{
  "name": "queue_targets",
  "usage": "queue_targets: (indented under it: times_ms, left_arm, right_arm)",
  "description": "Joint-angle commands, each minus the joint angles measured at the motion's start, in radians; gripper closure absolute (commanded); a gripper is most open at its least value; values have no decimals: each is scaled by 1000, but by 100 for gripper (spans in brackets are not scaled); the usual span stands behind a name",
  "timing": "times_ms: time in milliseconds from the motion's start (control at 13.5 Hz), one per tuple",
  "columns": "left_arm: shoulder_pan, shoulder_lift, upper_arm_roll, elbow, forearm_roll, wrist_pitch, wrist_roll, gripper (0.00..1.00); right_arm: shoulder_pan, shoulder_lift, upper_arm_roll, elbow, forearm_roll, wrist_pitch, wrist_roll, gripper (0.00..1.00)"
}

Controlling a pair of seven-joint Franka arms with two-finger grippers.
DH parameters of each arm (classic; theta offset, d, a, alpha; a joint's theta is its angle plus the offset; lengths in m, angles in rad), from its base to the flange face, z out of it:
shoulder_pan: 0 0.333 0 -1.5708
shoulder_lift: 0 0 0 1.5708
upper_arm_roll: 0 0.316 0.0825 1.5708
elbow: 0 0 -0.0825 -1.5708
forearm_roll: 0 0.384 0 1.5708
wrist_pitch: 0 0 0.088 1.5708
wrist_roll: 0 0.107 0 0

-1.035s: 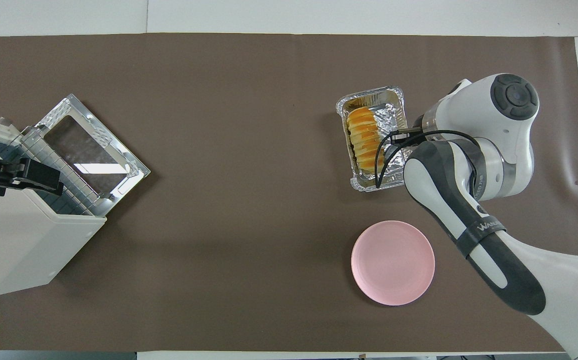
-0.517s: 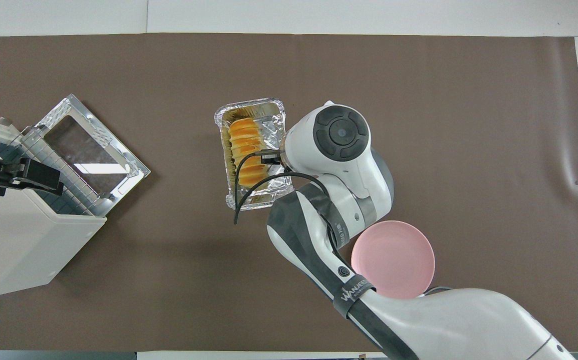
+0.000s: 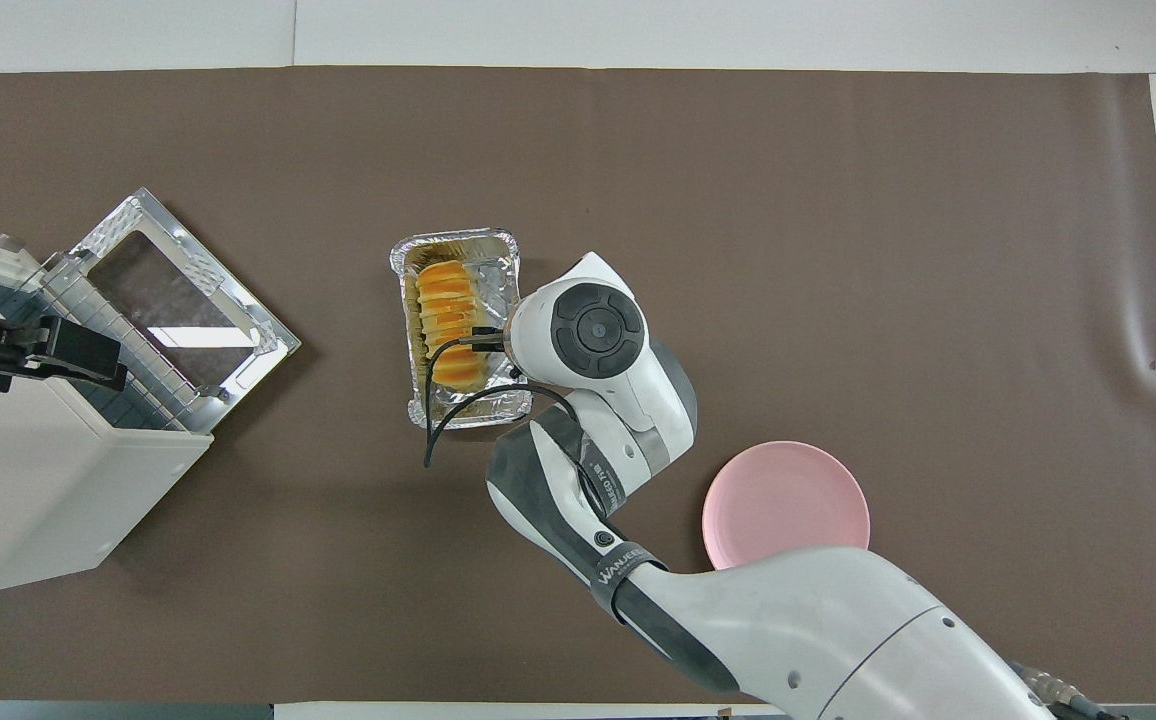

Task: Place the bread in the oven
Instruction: 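Slide the foil tray toward the oven with the right gripper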

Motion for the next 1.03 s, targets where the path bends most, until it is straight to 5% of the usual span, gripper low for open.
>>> queue_targets:
  times_ms: [0, 74, 148, 222, 443, 665, 961]
  left_arm:
    - [6, -17, -3, -8, -6, -6, 4, 0]
    - [-5, -21, -8, -8, -6, -16, 6, 0]
    - [-9, -26, -12, -8, -6, -13, 4, 0]
    - [-6, -28, -12, -9, -6, -20, 6, 0]
    - [-17, -34, -28, -9, -1, 10, -23, 0]
    - [-46, -11, -75, 15, -7, 59, -95, 0]
    - [-118, 184, -91, 164, -29, 59, -100, 0]
  right_arm:
    - [4, -14, -3, -38, -7, 28, 9, 100]
    - [4, -16, -4, -32, -9, 22, 10, 75]
    - [7, -16, -6, -32, -15, 22, 13, 18]
    - [7, -20, -7, -21, -45, 1, 12, 0]
    - [-25, -99, -10, 97, -101, -308, -19, 0]
    - [-115, -270, -10, 85, -96, -555, -146, 0]
    - [-310, -429, -12, 83, -98, -804, -423, 0]
